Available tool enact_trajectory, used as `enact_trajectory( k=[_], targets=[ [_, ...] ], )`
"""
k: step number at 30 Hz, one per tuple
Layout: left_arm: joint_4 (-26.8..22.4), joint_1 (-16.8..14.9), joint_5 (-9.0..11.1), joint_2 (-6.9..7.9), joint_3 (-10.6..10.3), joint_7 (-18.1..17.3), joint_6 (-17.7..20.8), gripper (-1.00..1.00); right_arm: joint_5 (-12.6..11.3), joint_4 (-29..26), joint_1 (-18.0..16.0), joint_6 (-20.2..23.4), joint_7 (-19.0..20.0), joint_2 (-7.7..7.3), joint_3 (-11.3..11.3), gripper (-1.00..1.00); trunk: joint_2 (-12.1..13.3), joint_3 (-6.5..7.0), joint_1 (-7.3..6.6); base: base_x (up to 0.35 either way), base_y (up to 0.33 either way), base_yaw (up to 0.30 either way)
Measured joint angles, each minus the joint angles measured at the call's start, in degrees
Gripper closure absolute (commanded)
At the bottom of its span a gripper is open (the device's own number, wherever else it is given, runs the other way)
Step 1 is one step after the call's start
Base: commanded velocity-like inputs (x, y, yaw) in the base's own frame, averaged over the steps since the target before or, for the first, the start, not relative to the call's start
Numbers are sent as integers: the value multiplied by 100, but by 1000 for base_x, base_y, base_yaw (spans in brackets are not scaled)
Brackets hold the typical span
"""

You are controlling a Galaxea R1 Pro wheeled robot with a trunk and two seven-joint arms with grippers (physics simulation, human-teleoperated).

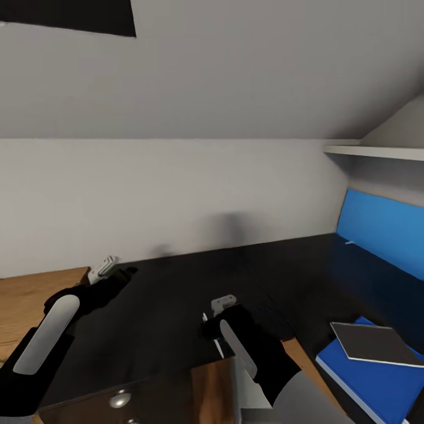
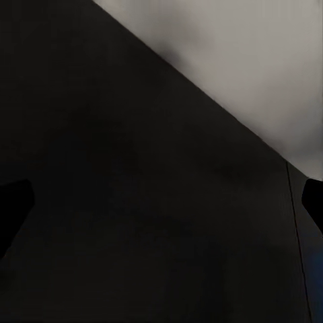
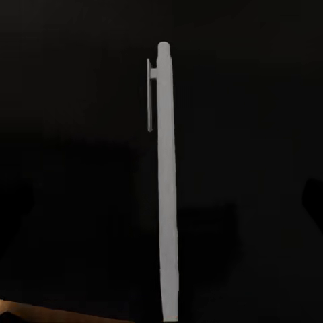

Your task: In the bedroom, organize the workspace by keeping the computer under the desk, ensuring the monitor is on the desk, placing the keyboard on the desk next to the monitor, placing the mouse on the desk next to the keyboard, moving the folder from the swivel chair onto the desk next to the mouse, stacking the notebook on top of the folder with the pen on top of the notebook, and positioning the swivel chair next to the desk.

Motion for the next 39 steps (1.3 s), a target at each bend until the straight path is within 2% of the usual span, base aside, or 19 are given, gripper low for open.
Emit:
enact_trajectory(
  k=[12, 18, 22, 27, 30, 37, 39],
  targets=[
    [1, -27, 18, -3, -7, 9, 12, -100, 1, 7, -3, -6, -17, 0, 6, -100, -481, -218, 264, 0, 0, 60],
    [1, -24, 24, -3, -7, 9, 12, -100, -7, 7, -3, 0, -34, 0, 5, -100, -483, -219, 264, 0, 0, 3],
    [1, -21, 26, -3, -7, 9, 13, -100, -25, 7, -3, 2, -37, 0, 1, -100, -642, -290, 352, 0, 0, 0],
    [1, -25, 31, -2, -7, -4, 15, -100, -56, 141, -3, -54, -11, 0, -35, -100, -643, -291, 352, 0, 0, 0],
    [1, -33, 73, 3, -7, -13, 64, -100, -69, 205, -3, -66, -31, 0, -42, -100, -762, -344, 417, 0, 0, 0],
    [1, -46, 83, 1, 1, -14, 157, -100, -74, 218, -3, -67, -44, 0, -48, -100, -764, -345, 418, 0, 0, 0],
    [1, -46, 84, 3, 1, -13, 160, -100, -77, 218, -3, -68, -46, 0, -48, -100, -843, -380, 461, 0, 0, 0]
  ],
)
